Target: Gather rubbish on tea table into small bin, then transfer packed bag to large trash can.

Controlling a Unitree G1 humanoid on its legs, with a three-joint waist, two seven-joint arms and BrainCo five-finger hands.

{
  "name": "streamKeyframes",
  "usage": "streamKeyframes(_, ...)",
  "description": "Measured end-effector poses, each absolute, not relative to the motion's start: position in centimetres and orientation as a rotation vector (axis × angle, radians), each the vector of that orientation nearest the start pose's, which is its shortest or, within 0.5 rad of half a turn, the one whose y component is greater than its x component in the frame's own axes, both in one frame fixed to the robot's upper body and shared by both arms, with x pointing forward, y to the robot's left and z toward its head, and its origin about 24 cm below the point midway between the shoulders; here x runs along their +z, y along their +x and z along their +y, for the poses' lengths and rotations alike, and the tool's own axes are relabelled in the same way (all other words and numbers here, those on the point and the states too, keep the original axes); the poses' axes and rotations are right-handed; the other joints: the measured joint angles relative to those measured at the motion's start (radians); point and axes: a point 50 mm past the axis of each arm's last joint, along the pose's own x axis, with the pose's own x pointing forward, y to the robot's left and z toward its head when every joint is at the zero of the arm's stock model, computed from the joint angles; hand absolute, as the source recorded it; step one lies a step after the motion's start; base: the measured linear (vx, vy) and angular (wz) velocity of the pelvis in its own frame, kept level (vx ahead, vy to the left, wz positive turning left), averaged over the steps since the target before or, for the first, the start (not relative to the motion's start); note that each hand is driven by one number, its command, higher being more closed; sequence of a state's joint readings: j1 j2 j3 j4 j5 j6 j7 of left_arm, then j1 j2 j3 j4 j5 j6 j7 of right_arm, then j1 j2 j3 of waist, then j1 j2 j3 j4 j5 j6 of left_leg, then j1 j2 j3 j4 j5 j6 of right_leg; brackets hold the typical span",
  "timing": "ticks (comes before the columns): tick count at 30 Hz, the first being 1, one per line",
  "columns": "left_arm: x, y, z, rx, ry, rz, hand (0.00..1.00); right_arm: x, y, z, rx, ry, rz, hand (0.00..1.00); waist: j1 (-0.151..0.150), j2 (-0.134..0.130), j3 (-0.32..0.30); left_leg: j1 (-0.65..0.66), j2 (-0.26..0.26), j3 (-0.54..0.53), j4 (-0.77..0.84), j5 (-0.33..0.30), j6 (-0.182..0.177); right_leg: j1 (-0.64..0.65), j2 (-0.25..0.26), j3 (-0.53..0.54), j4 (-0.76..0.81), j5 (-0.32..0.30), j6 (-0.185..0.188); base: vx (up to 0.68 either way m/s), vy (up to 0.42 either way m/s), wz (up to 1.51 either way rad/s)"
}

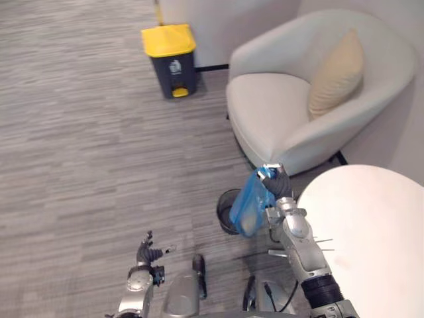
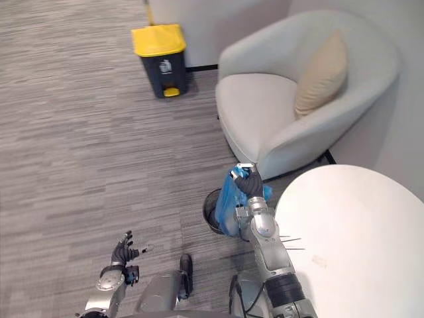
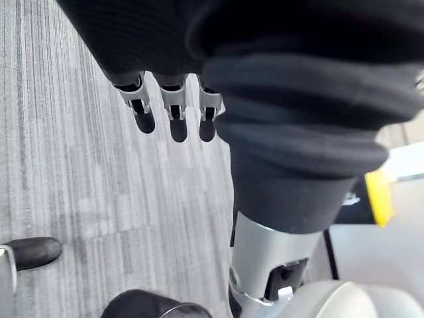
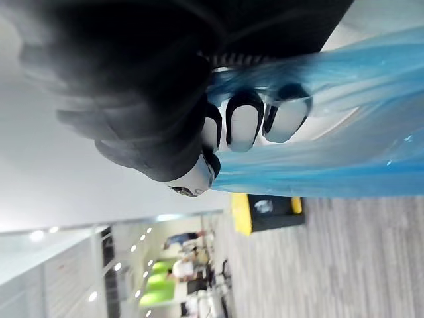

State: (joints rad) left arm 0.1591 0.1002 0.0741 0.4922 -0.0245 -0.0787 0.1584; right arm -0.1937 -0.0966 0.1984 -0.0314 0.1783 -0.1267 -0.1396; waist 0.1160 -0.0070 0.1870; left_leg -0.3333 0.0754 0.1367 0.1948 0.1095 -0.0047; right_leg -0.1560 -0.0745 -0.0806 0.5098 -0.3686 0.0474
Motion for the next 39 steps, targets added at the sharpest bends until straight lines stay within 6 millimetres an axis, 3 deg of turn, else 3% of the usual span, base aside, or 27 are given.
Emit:
streamKeyframes(1,-8.5,17.0,19.7,0.269,0.074,0.546,0.0,11.9,28.3,-11.4,0.113,0.109,-0.368,1.0,0.004,0.055,0.0,-0.03,0.035,-0.034,-0.049,0.045,-0.02,-0.013,0.048,-0.029,-0.047,0.036,-0.031,-0.35,-0.108,0.07)
streamKeyframes(3,-7.8,17.4,18.4,0.224,0.059,0.504,0.0,12.4,28.5,-11.9,0.086,0.102,-0.388,1.0,-0.001,0.074,-0.001,-0.031,0.052,-0.066,-0.139,0.062,-0.069,-0.042,0.075,-0.069,-0.044,0.064,-0.065,-0.36,-0.134,0.5)
streamKeyframes(4,-7.2,17.8,17.8,0.202,0.056,0.473,0.0,12.5,28.6,-12.4,0.076,0.086,-0.391,1.0,0.001,0.071,0.0,-0.026,0.055,-0.063,-0.176,-0.001,-0.144,-0.041,0.07,-0.101,-0.068,0.089,-0.081,-0.33,-0.121,0.84)
streamKeyframes(6,-5.5,18.8,17.0,0.16,0.052,0.382,0.0,13.4,29.1,-12.5,0.083,0.07,-0.423,1.0,-0.008,0.048,0.012,-0.056,0.043,-0.027,-0.087,-0.019,-0.107,-0.056,0.03,-0.143,-0.104,0.13,-0.105,-0.31,-0.076,0.74)
streamKeyframes(9,-3.5,19.7,16.6,0.13,0.047,0.277,0.0,15.1,29.6,-12.4,0.11,0.039,-0.479,1.0,-0.032,0.049,0.012,0.004,0.03,0.004,0.118,-0.08,-0.03,-0.056,-0.011,-0.175,-0.149,0.187,-0.103,-0.27,0.005,0.49)
streamKeyframes(10,-2.6,20.2,16.6,0.123,0.049,0.224,0.0,15.7,29.8,-12.4,0.118,0.028,-0.502,1.0,-0.046,0.052,0.01,0.064,0.033,0.002,0.133,-0.144,-0.027,-0.053,-0.016,-0.185,-0.18,0.213,-0.098,-0.22,0.075,0.36)
streamKeyframes(12,-1.5,21.2,15.8,0.077,0.058,0.162,0.0,16.5,30.1,-12.6,0.119,0.008,-0.529,1.0,-0.052,0.065,0.002,0.151,0.03,0.002,-0.011,-0.172,-0.042,-0.052,-0.01,-0.193,-0.236,0.25,-0.083,-0.21,0.108,0.31)
streamKeyframes(13,-0.8,21.9,15.1,0.036,0.09,0.13,0.0,16.7,30.2,-12.7,0.116,0.008,-0.535,1.0,-0.049,0.06,0.001,0.176,0.019,0.002,-0.08,-0.136,-0.054,-0.048,-0.014,-0.192,-0.274,0.275,-0.065,-0.18,0.14,0.1)
streamKeyframes(17,0.6,22.3,13.2,-0.061,0.161,0.054,0.0,16.7,30.1,-11.6,0.157,0.018,-0.531,1.0,-0.049,0.056,-0.008,0.213,-0.004,0.008,-0.133,-0.109,-0.026,0.019,-0.014,-0.189,-0.392,0.365,-0.033,-0.1,0.127,-0.01)
streamKeyframes(22,1.6,23.2,10.9,-0.178,0.24,-0.01,0.0,18.0,30.2,-9.7,0.26,0.046,-0.565,1.0,-0.051,0.024,-0.048,0.246,-0.026,0.044,-0.205,-0.064,-0.008,0.039,-0.014,-0.148,-0.486,0.448,-0.029,-0.02,0.093,-0.2)
streamKeyframes(26,1.4,24.0,9.9,-0.215,0.259,-0.007,0.0,19.1,30.4,-8.9,0.301,0.079,-0.591,1.0,-0.052,0.017,-0.067,0.281,-0.029,0.054,-0.231,-0.054,-0.006,0.067,-0.009,-0.134,-0.515,0.466,-0.03,0.0,0.041,-0.12)
streamKeyframes(29,0.9,24.3,9.5,-0.226,0.287,0.011,0.0,20.3,30.3,-7.4,0.373,0.105,-0.618,1.0,-0.073,0.0,-0.082,0.295,-0.022,0.055,-0.234,-0.051,-0.009,0.08,0.001,-0.129,-0.52,0.468,-0.033,0.01,0.006,-0.05)
streamKeyframes(34,0.9,25.2,8.9,-0.222,0.333,0.005,0.0,20.9,30.0,-5.7,0.453,0.13,-0.624,1.0,-0.072,-0.003,-0.093,0.322,-0.019,0.055,-0.261,-0.039,-0.015,0.098,0.009,-0.123,-0.533,0.471,-0.036,0.0,0.002,-0.02)
streamKeyframes(39,1.3,25.8,8.5,-0.215,0.352,-0.018,0.0,21.8,29.1,-2.7,0.574,0.172,-0.638,1.0,-0.072,-0.007,-0.095,0.331,-0.012,0.055,-0.269,-0.033,-0.017,0.099,0.019,-0.115,-0.533,0.472,-0.037,0.0,0.003,-0.04)
